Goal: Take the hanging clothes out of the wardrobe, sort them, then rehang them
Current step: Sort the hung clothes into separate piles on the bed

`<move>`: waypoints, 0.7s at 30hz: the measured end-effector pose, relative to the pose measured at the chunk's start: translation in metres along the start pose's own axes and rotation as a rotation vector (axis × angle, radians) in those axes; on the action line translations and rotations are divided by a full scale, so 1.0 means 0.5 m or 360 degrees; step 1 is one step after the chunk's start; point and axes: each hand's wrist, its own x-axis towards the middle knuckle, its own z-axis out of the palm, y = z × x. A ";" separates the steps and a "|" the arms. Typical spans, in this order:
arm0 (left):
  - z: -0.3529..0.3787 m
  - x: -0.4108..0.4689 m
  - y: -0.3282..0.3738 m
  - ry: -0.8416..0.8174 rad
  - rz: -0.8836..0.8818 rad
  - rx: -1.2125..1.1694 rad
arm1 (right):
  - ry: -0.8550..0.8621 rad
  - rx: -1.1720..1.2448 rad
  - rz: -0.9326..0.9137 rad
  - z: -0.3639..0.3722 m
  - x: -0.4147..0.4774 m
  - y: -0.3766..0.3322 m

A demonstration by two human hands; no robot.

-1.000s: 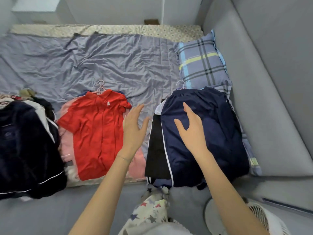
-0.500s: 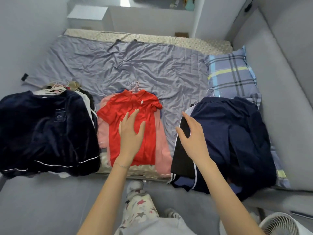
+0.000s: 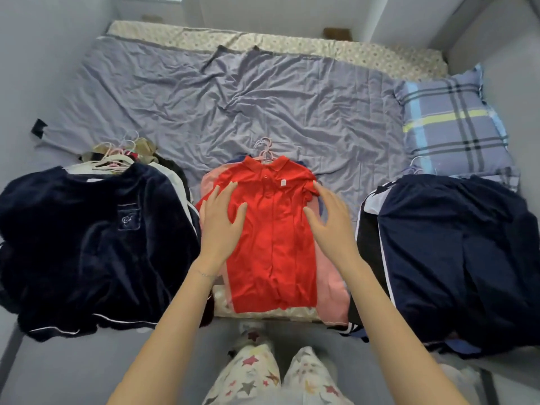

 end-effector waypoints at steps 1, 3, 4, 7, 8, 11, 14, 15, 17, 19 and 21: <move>0.002 0.024 -0.016 -0.0012 0.0009 0.0016 | 0.0002 -0.0015 0.0009 0.018 0.020 0.003; 0.017 0.075 -0.047 -0.0045 0.0037 0.0060 | -0.0006 -0.0063 0.0029 0.052 0.065 0.016; 0.028 0.099 -0.064 -0.0066 0.0038 0.0079 | -0.0018 -0.0100 0.0046 0.068 0.089 0.027; 0.075 0.166 -0.123 -0.0116 -0.0018 0.0102 | -0.0100 -0.0190 0.0089 0.122 0.161 0.075; 0.094 0.186 -0.145 -0.0124 -0.0051 0.0119 | -0.0135 -0.0217 0.0104 0.141 0.185 0.097; 0.158 0.241 -0.220 -0.0166 -0.0155 0.0162 | -0.0274 -0.0319 0.0171 0.205 0.259 0.173; 0.228 0.306 -0.313 -0.0205 -0.0234 0.0143 | -0.0360 -0.0403 0.0195 0.281 0.345 0.256; 0.252 0.332 -0.349 -0.0221 -0.0240 0.0142 | -0.0372 -0.0435 0.0187 0.310 0.375 0.282; 0.304 0.385 -0.421 -0.0227 -0.0246 0.0149 | -0.0406 -0.0511 0.0151 0.366 0.437 0.336; 0.355 0.426 -0.490 -0.0234 -0.0238 0.0219 | -0.0440 -0.0583 0.0110 0.417 0.494 0.395; 0.404 0.467 -0.553 -0.0229 -0.0188 0.0343 | -0.0463 -0.0661 0.0073 0.462 0.547 0.455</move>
